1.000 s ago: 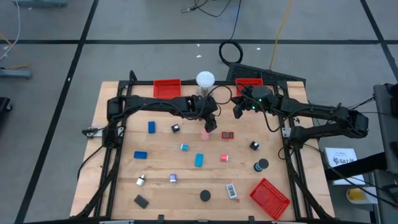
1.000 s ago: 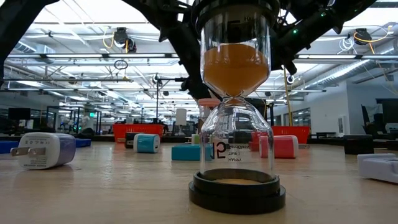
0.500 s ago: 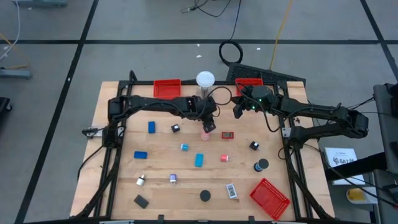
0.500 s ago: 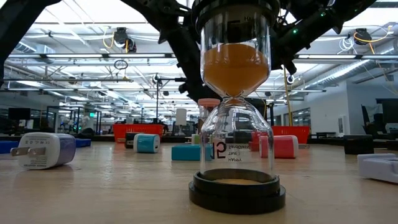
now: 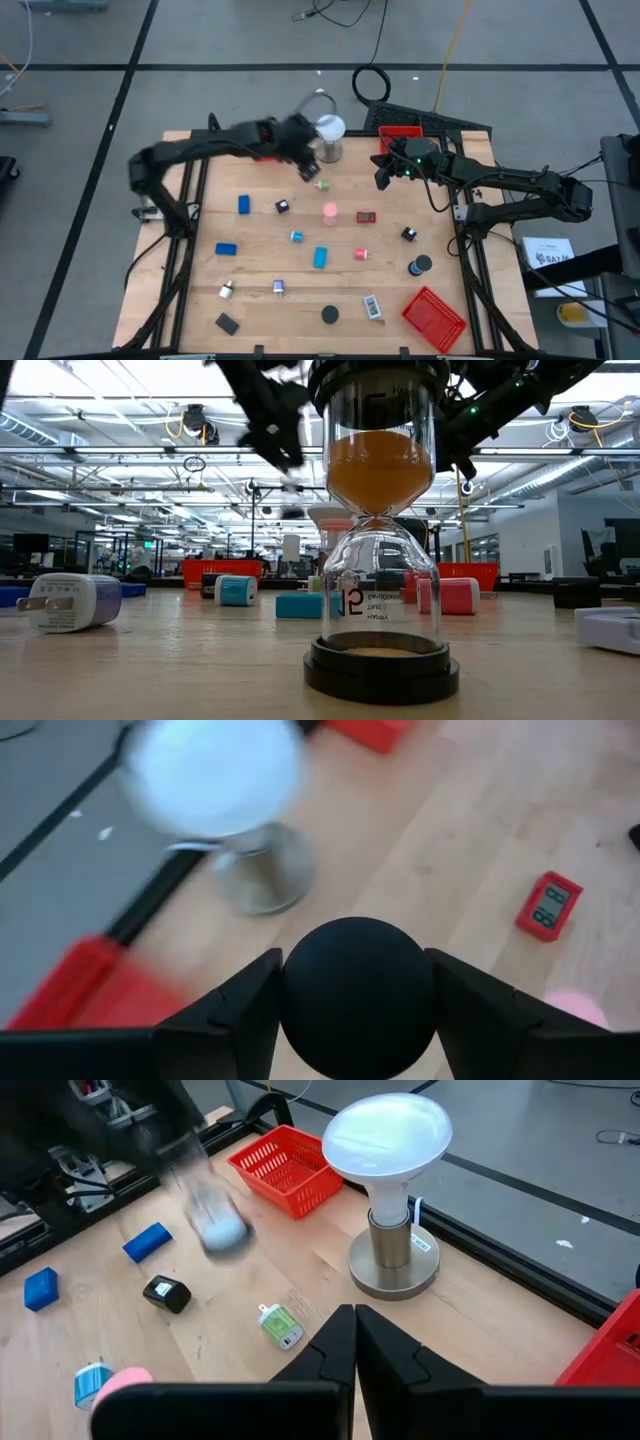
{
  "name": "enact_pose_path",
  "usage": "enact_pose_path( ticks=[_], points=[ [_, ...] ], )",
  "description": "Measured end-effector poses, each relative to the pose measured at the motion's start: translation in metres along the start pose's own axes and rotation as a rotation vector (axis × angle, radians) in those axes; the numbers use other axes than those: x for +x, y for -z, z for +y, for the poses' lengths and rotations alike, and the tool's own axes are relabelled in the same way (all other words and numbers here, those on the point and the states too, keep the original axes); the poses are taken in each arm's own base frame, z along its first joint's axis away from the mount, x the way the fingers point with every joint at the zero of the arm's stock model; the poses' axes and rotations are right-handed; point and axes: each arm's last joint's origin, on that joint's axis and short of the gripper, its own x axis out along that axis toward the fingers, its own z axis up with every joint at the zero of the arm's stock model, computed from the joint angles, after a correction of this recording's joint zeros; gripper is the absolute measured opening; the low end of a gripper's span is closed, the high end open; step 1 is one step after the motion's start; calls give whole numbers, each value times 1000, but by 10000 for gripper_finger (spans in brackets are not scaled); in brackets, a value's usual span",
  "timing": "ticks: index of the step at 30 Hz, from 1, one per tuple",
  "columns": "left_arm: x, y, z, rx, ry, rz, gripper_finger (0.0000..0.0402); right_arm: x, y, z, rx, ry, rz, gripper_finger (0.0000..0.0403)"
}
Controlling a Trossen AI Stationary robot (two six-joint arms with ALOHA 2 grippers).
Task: Pick & Place Office items
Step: Put the white hourglass into the top left red bin
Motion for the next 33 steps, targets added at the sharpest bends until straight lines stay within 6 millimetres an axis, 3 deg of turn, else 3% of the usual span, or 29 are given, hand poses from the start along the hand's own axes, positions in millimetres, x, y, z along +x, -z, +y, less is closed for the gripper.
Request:
enact_pose_path(
  ticks=[6, 12, 17, 22, 29, 33],
  points=[
    [-52, 13, 51, -148, -72, 71, 215, 0, 0, 0, -2, 0, 0, 1],
    [-59, 16, 99, -228, -197, 85, 215, 0, 0, -1, -4, 20, -7, 1],
    [-35, 11, 137, -274, -229, 85, 215, 0, 0, -1, -7, 46, -16, 1],
    [-8, 11, 161, -316, -243, 115, 215, 0, -1, -1, -24, 46, -16, 1],
    [33, 20, 175, -333, -264, 238, 215, 0, 0, -1, -78, 46, -14, 1],
    [43, 24, 182, -335, -281, 266, 215, 0, 0, -1, -90, 47, -14, 1]
  ],
)
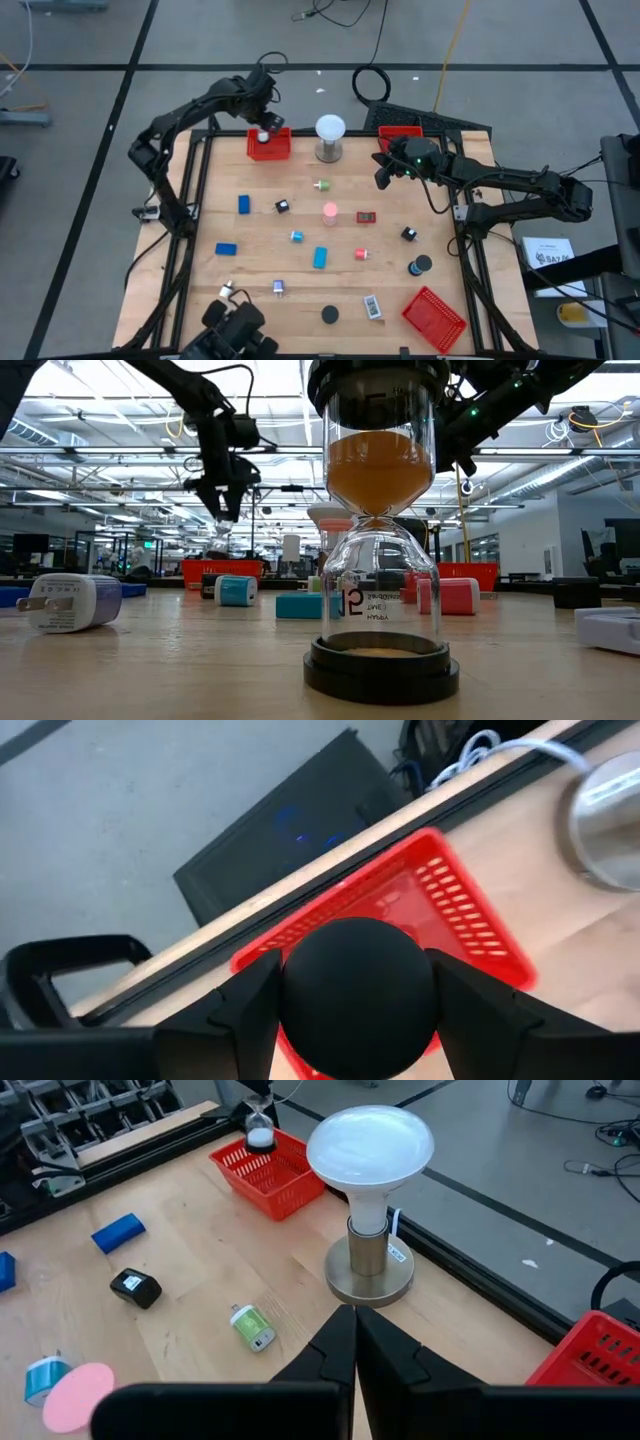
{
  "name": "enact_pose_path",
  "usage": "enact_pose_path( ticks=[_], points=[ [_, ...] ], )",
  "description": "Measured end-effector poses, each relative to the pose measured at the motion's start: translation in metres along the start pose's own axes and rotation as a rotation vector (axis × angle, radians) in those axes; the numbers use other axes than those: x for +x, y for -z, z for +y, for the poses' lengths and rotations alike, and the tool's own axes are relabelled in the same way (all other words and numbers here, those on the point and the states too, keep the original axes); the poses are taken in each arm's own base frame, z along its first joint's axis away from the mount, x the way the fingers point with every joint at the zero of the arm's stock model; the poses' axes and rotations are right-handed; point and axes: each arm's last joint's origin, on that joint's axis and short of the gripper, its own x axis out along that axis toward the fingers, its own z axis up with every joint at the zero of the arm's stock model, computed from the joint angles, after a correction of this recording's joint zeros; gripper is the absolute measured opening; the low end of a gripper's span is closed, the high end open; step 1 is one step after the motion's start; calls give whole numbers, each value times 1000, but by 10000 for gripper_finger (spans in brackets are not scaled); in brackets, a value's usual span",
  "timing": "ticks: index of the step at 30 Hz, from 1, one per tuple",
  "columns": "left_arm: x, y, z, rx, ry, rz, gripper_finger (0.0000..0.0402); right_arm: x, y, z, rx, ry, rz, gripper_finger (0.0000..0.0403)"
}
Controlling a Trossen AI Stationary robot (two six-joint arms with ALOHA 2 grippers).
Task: Pick & Place Office items
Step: Put the white hourglass into the top left red bin
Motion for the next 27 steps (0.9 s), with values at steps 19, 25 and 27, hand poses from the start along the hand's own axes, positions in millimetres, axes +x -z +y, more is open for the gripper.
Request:
enact_pose_path(
  ticks=[19, 25, 27],
  points=[
    [42, 43, 8, -97, 64, -110, 221, 0, 0, 1, -5, -8, 1, 1],
    [50, 50, 0, -77, -62, -152, 216, 0, 0, 2, -45, -58, 12, 1],
    [50, 51, -1, -70, -83, -153, 216, 0, 1, 2, -57, -60, 13, 1]
  ],
)
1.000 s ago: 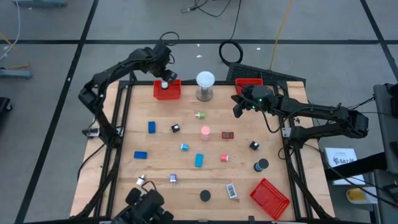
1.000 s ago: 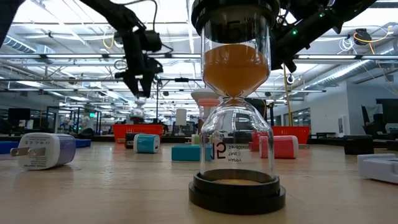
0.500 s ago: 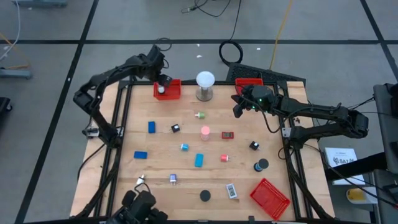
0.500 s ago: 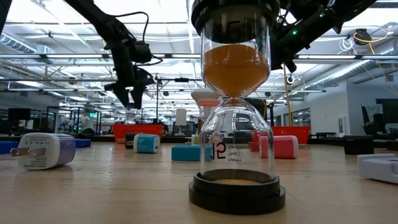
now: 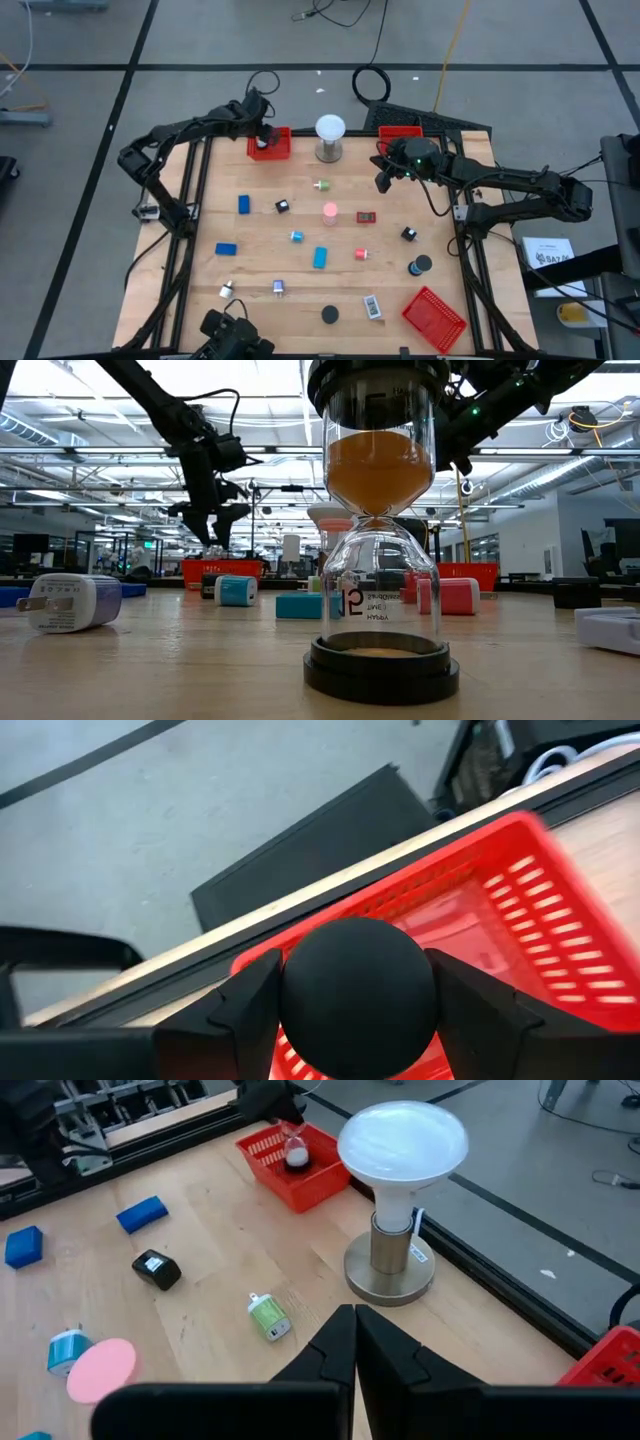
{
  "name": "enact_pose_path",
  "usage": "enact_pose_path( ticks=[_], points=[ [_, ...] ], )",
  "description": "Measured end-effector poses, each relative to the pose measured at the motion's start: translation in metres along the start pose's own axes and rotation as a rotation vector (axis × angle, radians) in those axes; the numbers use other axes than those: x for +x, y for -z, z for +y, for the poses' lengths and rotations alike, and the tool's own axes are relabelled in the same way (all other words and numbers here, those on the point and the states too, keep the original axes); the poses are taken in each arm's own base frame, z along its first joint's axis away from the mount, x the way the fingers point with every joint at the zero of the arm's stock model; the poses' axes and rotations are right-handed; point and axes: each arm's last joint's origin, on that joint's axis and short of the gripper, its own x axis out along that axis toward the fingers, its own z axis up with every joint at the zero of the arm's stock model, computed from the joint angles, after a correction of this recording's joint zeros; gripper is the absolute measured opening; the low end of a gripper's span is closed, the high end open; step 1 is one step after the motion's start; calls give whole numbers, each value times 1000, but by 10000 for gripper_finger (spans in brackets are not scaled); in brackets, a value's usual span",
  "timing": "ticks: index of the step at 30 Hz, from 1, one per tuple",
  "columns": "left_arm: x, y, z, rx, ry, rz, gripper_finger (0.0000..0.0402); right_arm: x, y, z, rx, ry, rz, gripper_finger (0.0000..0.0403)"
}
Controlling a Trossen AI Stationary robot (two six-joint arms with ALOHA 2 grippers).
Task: Pick & Place Office items
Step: Put the white hourglass into the top left red bin
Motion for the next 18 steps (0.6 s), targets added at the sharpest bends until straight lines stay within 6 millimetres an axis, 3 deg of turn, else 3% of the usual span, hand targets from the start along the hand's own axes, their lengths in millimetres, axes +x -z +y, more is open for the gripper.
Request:
enact_pose_path(
  ticks=[18],
  points=[
    [0, -1, 0, -70, 40, 5, 228, 0, 0, 1, 37, -23, 5, 0]
  ],
)
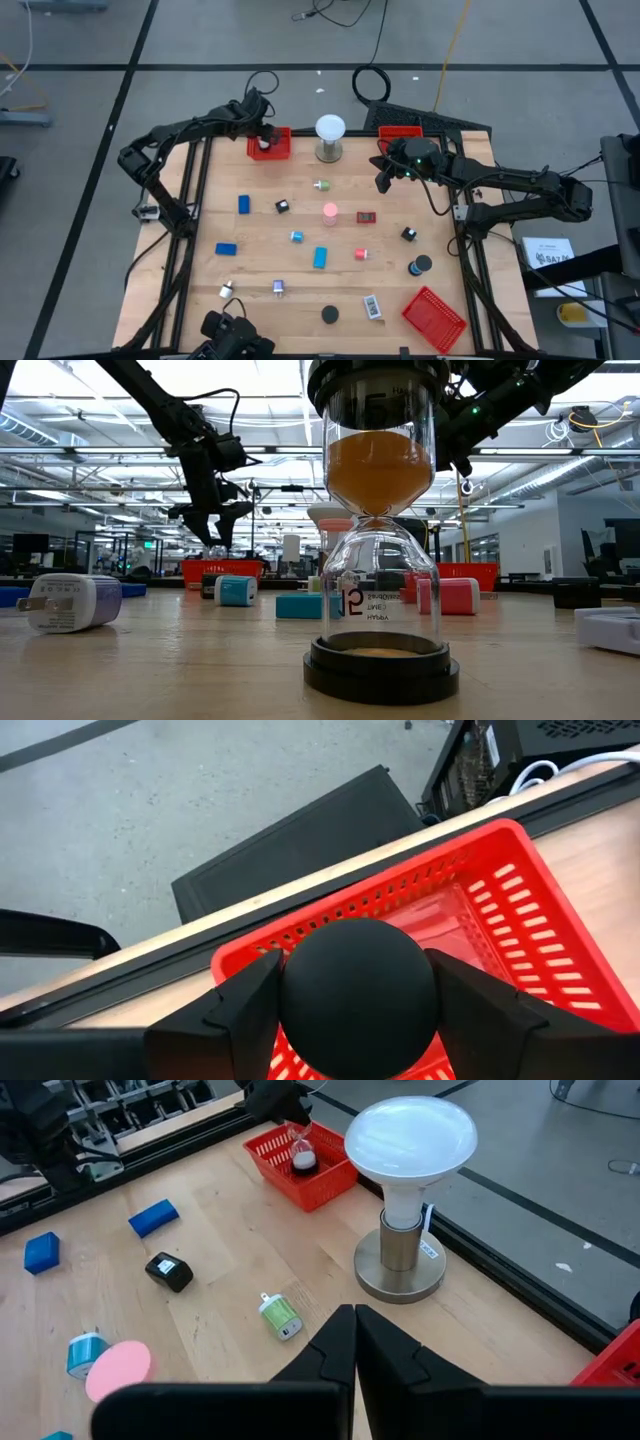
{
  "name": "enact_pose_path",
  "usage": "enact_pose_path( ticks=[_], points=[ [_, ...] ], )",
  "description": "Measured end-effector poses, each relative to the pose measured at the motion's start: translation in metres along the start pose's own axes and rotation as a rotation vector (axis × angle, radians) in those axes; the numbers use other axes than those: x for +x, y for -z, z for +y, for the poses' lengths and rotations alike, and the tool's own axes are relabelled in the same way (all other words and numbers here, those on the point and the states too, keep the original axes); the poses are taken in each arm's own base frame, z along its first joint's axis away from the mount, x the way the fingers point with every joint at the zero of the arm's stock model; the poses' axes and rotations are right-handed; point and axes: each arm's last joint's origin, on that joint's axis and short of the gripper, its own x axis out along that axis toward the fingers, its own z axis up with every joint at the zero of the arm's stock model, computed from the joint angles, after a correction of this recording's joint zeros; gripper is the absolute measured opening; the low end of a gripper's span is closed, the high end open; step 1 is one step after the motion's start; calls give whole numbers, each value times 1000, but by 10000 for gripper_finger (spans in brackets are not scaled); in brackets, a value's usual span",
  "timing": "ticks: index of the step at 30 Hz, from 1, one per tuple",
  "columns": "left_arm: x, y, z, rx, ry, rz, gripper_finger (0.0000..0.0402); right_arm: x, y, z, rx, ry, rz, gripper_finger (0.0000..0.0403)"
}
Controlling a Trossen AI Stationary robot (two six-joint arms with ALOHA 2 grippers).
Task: Pick & Place Office items
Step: Put the white hourglass into the top left red bin
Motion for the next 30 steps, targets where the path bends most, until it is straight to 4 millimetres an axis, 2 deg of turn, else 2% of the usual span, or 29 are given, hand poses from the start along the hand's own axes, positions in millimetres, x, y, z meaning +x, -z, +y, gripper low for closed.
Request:
enact_pose_path(
  ticks=[22, 30],
  points=[
    [0, 2, 2, 20, -55, 9, 233, 0, 0, 1, 22, -25, 6, 0],
    [0, 2, 2, 31, -55, 10, 234, -1, 2, 7, -23, -50, 10, 0]
  ],
)
